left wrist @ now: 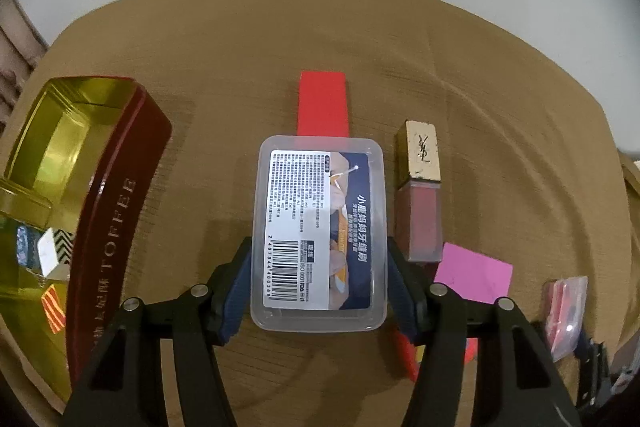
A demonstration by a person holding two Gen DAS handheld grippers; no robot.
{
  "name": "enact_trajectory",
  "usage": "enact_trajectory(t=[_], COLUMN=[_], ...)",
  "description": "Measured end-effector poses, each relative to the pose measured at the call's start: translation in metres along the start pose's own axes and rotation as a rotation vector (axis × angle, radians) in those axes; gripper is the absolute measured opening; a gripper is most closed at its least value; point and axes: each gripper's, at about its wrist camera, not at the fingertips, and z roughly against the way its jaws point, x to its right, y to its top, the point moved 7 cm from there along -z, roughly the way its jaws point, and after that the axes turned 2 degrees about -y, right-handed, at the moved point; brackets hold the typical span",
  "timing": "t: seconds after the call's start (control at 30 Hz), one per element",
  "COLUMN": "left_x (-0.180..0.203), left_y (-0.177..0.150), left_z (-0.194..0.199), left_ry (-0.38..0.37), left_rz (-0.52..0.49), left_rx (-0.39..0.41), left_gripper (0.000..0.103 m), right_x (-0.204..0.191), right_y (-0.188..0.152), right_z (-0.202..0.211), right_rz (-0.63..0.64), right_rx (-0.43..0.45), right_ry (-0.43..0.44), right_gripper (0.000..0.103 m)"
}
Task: Organize rigid objects
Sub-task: 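Grasp the labeled clear box with the left gripper while the right holds the pink-insert box, then carry the labeled clear box into the gold tin and open the left gripper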
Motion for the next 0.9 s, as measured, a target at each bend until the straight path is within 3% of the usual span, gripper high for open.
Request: enact_trajectory(t=[0.27, 0.53, 0.9], left_x=[-0.002, -0.013, -0.040], left_y=[-0.015, -0.029, -0.039], left_z=[0.020, 0.055, 0.100], left_ry=[0.030, 0.011, -0.001], left_rz=[-0.076, -0.143, -0.149], left_rx=[0.061, 0.101, 0.146], left_gripper=[0.056, 0.056, 0.056], right_x=[-0.001, -0.002, -0.003], right_y=[0.000, 0.000, 0.000], right_z=[0.000, 0.000, 0.000], right_rz=[0.001, 0.002, 0.004], right_rx=[0.000, 0.002, 0.003], right_ry=[-0.001, -0.004, -0.005], right_gripper=[0.057, 0.055, 0.055])
